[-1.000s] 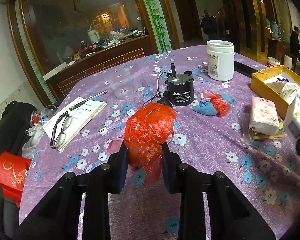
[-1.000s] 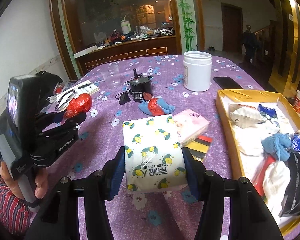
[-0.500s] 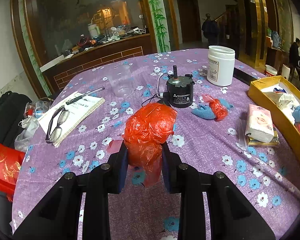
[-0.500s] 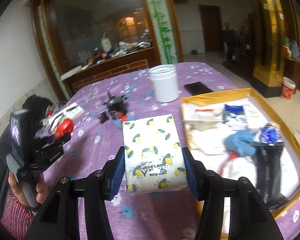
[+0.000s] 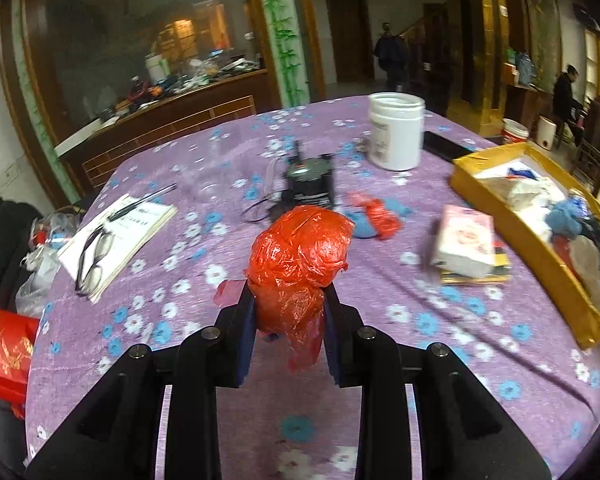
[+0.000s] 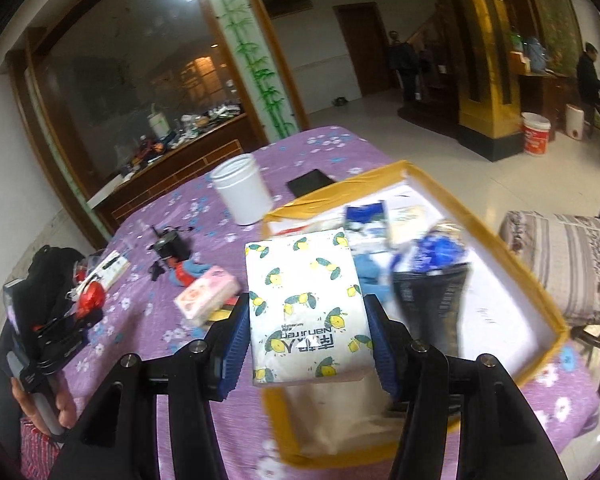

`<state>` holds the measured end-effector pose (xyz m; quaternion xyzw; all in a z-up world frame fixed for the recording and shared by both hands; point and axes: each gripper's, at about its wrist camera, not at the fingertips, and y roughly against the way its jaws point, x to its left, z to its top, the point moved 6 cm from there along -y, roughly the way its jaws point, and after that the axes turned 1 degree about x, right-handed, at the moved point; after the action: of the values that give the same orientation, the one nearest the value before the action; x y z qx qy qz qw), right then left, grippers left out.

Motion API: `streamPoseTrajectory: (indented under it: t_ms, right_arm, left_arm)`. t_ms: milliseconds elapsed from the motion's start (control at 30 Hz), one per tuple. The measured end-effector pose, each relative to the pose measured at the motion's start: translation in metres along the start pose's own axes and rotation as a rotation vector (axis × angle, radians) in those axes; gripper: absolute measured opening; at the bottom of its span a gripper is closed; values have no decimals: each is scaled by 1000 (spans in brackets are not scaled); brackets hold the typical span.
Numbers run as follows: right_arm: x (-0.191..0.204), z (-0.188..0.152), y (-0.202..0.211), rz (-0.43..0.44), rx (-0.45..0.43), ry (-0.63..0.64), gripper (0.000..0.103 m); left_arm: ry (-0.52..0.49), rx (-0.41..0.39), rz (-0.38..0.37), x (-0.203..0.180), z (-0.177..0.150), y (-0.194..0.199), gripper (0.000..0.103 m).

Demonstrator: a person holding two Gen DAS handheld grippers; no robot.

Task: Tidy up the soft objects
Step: 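Carry the red bag and lemon-print tissue box over the white tray with both tools, then lower both tools into the tray and open them to release bag and box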

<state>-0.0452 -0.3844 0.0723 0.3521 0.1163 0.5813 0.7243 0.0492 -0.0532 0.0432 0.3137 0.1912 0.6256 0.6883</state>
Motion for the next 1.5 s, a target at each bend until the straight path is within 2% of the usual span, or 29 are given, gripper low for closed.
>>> streamPoseTrajectory:
  t_ms: [167,367,467,700,900,1033,1233,1500]
  right_arm:
    - [-27,3,13,-48,0,-2,56]
    - [-47,8,19,-97,13,10,56]
    - [-52,16,14,-104,41,26,56]
    - [-54,52,-4,-112,74,57,56]
    - [-56,79,-30,-100,100,54,56]
    - [-63,96,-66,-115,130,28,56]
    - [-85,96,-124,-130,236,-33,56]
    - [-73,91,-161,-180,303,56,56]
  left_arm:
    - [-54,-8,-86,-44,12,16,26]
    - [-116,38,-235,-117,32,24,26]
    - [-146,67,-301,-155,42,21,26]
    - [-152,141,-393,-229,58,0,27]
    - [-106,200,-434,-270,73,-30,27]
    - [-83,238,-444,-286,69,-47,27]
    - [-125,163,-418,-287,67,-42,27]
    - [-144,123,-407,-287,64,-40,28]
